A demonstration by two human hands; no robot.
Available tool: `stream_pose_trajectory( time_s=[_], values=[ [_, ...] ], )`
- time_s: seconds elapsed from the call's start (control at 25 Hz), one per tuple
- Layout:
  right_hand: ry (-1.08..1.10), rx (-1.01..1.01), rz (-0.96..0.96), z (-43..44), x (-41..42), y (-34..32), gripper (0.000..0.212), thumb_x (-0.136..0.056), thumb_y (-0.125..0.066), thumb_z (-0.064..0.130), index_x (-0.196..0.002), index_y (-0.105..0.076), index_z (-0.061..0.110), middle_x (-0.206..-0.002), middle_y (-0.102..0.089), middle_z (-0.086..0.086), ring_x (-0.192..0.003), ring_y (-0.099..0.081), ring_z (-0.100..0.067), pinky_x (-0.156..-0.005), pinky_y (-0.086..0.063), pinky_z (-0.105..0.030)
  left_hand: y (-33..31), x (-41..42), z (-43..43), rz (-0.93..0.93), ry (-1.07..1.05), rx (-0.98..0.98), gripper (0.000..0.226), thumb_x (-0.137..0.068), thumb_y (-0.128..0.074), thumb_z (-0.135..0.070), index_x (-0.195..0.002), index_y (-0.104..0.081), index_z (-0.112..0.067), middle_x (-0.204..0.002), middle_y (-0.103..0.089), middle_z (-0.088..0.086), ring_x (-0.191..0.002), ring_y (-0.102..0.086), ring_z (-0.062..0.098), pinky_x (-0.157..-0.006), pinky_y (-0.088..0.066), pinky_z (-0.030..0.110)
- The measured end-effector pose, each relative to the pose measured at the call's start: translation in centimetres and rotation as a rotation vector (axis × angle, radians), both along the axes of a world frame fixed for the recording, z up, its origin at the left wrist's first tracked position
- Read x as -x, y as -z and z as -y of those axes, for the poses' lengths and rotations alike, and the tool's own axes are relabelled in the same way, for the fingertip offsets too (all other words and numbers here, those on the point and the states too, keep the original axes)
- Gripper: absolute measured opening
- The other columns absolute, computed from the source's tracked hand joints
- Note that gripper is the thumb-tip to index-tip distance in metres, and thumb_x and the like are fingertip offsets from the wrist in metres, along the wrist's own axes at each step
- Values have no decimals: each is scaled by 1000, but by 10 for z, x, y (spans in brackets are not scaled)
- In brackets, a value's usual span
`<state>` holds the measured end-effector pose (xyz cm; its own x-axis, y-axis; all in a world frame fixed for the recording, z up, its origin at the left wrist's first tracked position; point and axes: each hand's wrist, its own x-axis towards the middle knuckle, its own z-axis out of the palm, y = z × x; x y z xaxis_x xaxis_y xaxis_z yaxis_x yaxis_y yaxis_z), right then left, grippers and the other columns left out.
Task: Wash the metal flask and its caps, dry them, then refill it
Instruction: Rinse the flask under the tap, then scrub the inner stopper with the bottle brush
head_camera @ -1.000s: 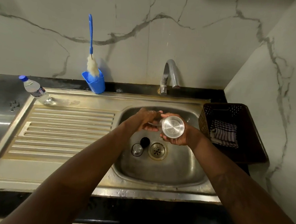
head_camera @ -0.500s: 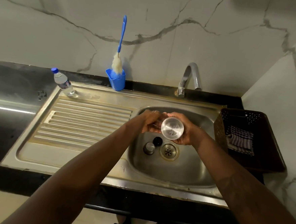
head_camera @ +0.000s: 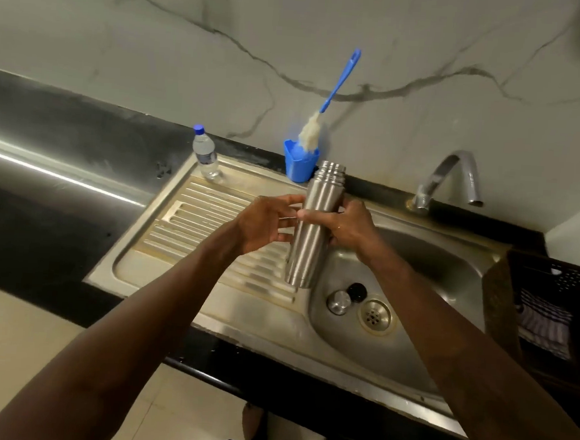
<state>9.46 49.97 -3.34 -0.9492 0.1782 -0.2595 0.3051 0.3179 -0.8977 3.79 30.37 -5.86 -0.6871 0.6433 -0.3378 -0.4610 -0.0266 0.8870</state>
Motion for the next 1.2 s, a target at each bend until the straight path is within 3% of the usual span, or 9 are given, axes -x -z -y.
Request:
stream_pose_trajectory(
  time_s=[0.08,0.2,0.4,0.52,0.6,0.68,0.76,0.88,1.2],
  values=[
    [-91,-144,-85,32,14,2,81,-47,-94,62,-118,-68,33,-106,-74,11,-93,-72,-8,-79,-63,-37,-3,4,39,-134,9,51,57,-92,-59,-6,-148,-54,-16,-138,-66,13,-127,-63,31,-106,-51,50],
    [-201,-221,-209,80,32,7,78,-43,-94,62,-112,-70,34,-100,-74,13,-92,-70,-3,-83,-62,-34,-3,4,95,-300,-36,189,65,-88,-66,13,-147,-55,-14,-134,-70,10,-126,-66,27,-103,-56,48],
    [-315,-246,-321,159,58,4,69,-53,-98,45,-113,-71,23,-99,-74,9,-89,-69,-5,-79,-58,-24,7,-4,167,-508,-259,513,73,-70,-95,-13,-135,-66,-28,-123,-74,-8,-121,-66,7,-104,-55,47],
    [-395,-273,-346,204,71,7,69,-54,-99,40,-113,-71,21,-103,-75,6,-89,-68,-7,-78,-55,-19,18,-7,204,-641,-417,618,68,-62,-98,-28,-124,-72,-35,-118,-77,-9,-116,-69,8,-101,-57,44],
    [-433,-280,-360,227,78,12,67,-53,-99,38,-111,-70,19,-101,-74,6,-88,-67,-8,-77,-56,-19,23,-11,219,-667,-495,643,64,-61,-99,-24,-119,-74,-34,-115,-77,-9,-110,-70,1,-98,-58,31],
    [-460,-271,-368,241,81,17,65,-52,-99,34,-108,-70,18,-98,-73,7,-86,-67,-8,-74,-53,-15,26,-14,227,-677,-546,654,65,-64,-98,-12,-119,-71,-32,-109,-74,-11,-100,-65,-15,-90,-50,8],
    [-482,-257,-377,248,84,23,65,-51,-100,31,-108,-70,19,-97,-72,9,-86,-67,-7,-73,-50,-12,29,-15,231,-691,-567,655,66,-65,-95,-4,-120,-69,-28,-105,-71,-14,-95,-61,-24,-83,-44,-2],
    [-493,-261,-387,252,88,32,65,-50,-100,29,-107,-71,19,-95,-72,10,-83,-66,-4,-71,-49,-9,37,-14,235,-712,-587,668,66,-64,-96,-3,-120,-70,-26,-104,-69,-19,-96,-60,-25,-84,-43,-3],
    [-511,-265,-373,252,93,45,70,-51,-99,34,-112,-69,18,-102,-74,6,-92,-68,-12,-83,-58,-27,54,-13,230,-671,-634,717,71,-62,-99,-13,-127,-71,-20,-115,-71,-12,-106,-64,-7,-87,-48,6]
  ],
)
